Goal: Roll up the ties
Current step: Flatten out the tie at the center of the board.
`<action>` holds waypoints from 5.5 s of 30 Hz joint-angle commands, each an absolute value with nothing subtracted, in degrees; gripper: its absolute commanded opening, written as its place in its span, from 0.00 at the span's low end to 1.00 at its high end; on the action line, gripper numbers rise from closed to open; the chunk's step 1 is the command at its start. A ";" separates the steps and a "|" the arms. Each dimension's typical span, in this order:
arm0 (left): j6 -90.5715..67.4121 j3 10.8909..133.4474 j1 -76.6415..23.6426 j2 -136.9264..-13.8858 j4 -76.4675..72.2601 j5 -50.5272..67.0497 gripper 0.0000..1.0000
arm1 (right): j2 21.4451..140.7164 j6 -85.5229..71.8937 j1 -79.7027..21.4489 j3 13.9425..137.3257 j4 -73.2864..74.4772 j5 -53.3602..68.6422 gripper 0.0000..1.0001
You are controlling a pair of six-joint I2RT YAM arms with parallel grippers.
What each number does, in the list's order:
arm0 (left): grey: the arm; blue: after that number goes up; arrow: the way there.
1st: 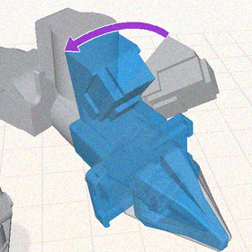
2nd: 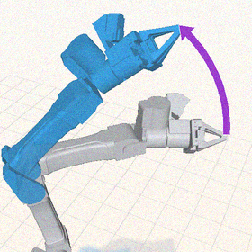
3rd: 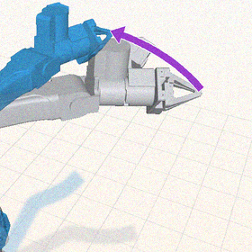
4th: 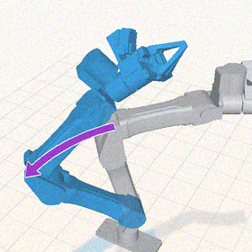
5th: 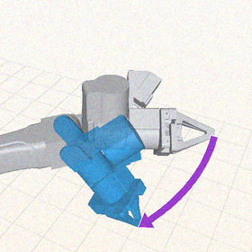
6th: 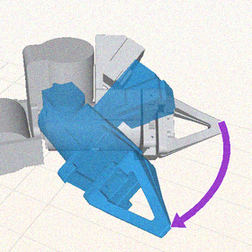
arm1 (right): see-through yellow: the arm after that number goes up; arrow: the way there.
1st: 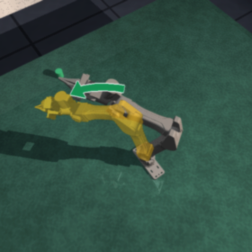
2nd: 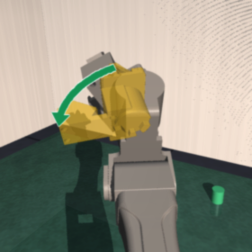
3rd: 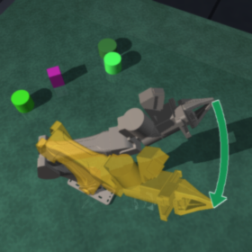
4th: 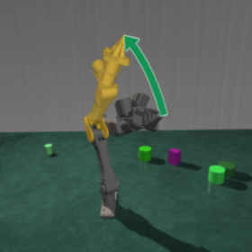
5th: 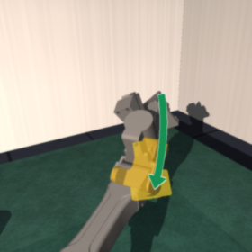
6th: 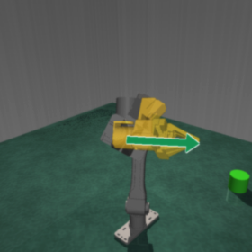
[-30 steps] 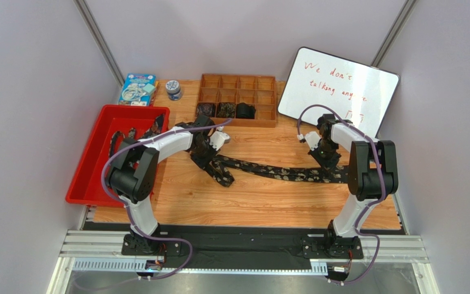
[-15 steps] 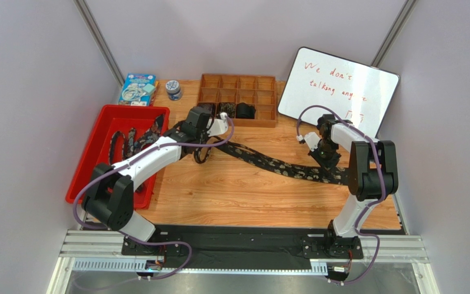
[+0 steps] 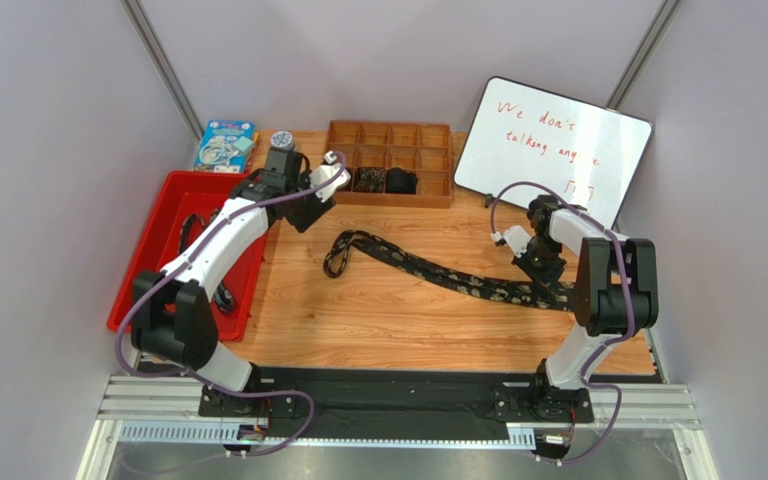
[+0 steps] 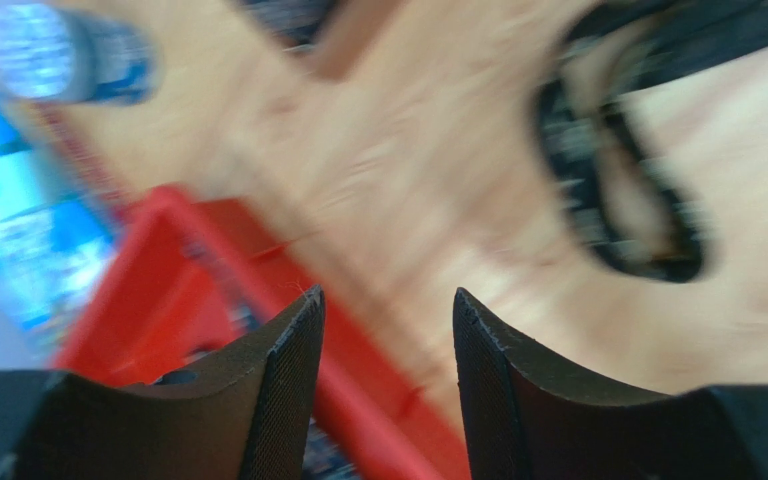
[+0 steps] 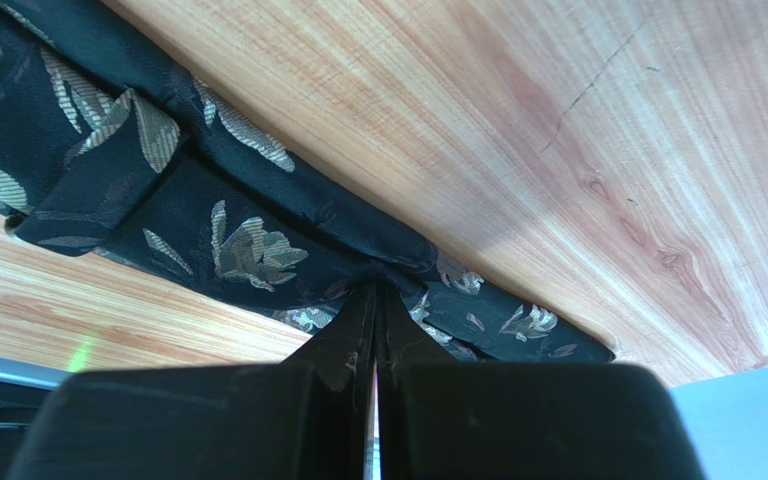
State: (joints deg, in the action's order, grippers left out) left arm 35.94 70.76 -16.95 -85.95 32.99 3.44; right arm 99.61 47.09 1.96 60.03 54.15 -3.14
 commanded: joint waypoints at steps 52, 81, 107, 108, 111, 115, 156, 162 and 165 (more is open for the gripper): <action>9.67 82.21 -19.16 -106.55 37.49 2.65 0.00 | 96.59 56.25 2.29 56.08 53.09 -2.37 0.00; -3.78 74.79 -25.05 -101.78 25.40 -50.28 0.37 | 90.44 58.81 2.29 62.56 60.38 6.05 0.09; 30.41 74.71 -11.51 -82.62 42.18 12.65 0.84 | 90.56 59.73 -19.88 44.68 42.62 -2.37 0.13; 31.19 74.19 -11.43 -82.53 42.19 14.22 0.82 | 89.14 61.59 -18.91 43.08 44.02 -2.29 0.12; 33.13 71.90 -11.51 -82.88 41.40 15.38 0.75 | 83.26 71.49 -12.43 38.69 47.01 -1.85 0.10; 33.22 69.96 -11.69 -85.68 40.25 18.10 0.75 | 76.39 83.48 -3.09 38.32 52.02 1.30 0.11; -2.81 68.65 -9.76 -101.52 33.75 17.05 0.69 | 113.73 33.84 -48.08 84.99 12.40 8.45 0.45; -3.34 67.85 -9.05 -100.55 33.31 18.63 0.69 | 115.75 35.16 -48.34 84.64 10.37 4.93 0.31; -3.60 67.15 -9.05 -100.20 32.70 19.16 0.69 | 115.40 35.77 -48.51 84.38 9.06 2.47 0.14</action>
